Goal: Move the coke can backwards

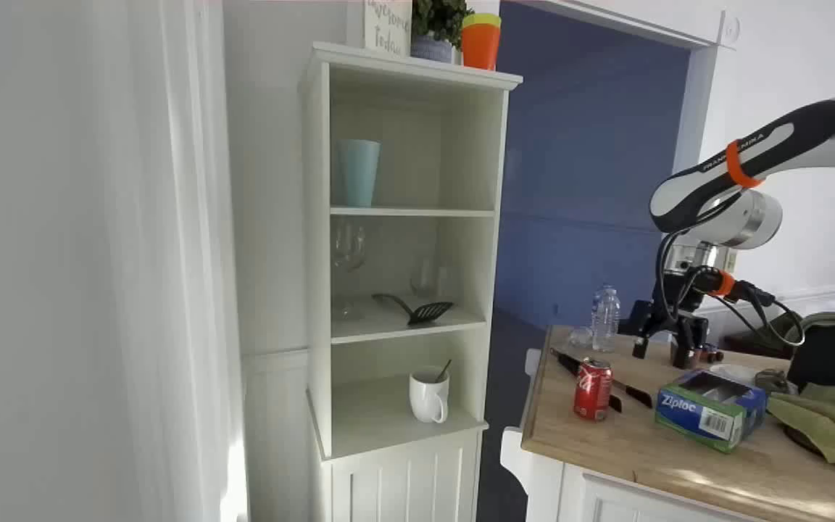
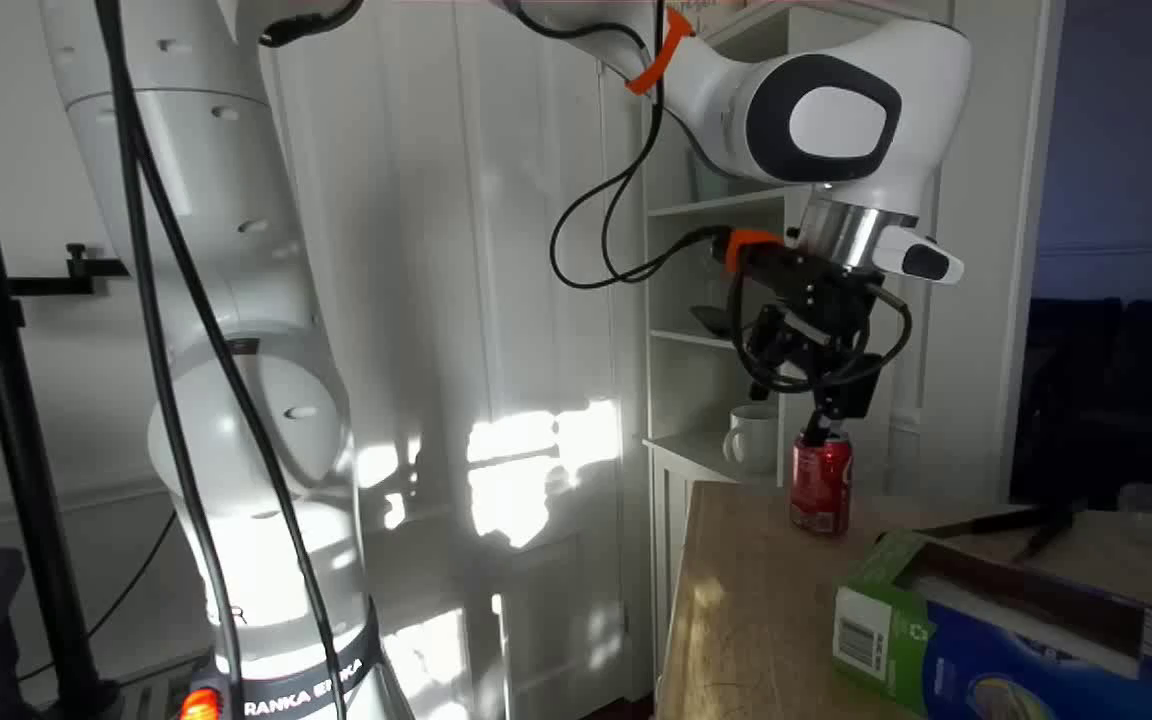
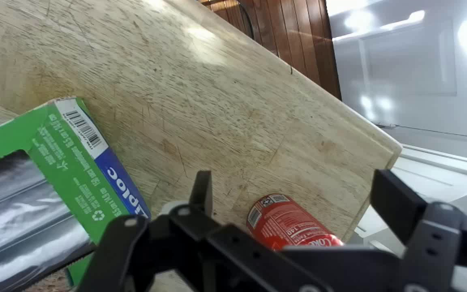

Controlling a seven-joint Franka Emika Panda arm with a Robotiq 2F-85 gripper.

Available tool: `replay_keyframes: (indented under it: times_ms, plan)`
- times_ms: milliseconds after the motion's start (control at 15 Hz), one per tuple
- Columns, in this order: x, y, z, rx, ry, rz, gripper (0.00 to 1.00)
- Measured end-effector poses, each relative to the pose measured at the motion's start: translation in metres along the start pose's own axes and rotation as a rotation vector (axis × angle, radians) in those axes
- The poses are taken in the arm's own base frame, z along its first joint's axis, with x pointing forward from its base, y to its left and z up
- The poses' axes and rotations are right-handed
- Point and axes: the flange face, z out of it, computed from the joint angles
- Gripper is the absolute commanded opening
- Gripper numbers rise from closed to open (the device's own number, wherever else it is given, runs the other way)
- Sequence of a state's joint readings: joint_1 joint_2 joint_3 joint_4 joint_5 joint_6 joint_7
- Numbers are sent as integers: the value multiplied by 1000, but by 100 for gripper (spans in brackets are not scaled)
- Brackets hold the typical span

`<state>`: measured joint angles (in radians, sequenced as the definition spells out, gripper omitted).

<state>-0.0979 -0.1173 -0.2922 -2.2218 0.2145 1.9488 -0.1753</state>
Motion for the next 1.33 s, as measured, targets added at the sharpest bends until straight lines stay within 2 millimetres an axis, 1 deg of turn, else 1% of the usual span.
replay_keyframes:
  times_ms: [933,1067,1333]
  plan:
    - [1,-2,0,-3,3,-4,100]
    - [4,-13,-1,-23,28,-27,100]
    - [13,-53,-4,-84,111,-111,100]
